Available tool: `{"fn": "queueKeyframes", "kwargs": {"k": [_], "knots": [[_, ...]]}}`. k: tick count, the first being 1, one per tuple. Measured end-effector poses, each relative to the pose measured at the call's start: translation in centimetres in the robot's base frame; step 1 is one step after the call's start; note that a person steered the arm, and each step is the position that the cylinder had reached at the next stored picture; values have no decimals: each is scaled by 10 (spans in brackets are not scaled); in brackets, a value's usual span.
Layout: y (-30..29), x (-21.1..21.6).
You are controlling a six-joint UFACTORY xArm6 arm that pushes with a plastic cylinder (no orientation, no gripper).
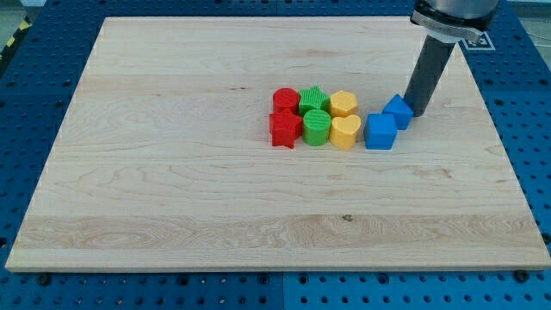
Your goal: Push the blue triangle into yellow blocks
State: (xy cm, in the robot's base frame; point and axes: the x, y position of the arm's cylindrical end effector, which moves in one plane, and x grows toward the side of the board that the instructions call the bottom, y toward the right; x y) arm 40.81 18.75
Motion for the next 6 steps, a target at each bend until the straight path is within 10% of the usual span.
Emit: {"fn": "queueKeyframes", "kwargs": {"k": [6], "knots": [[-28, 10]]}}
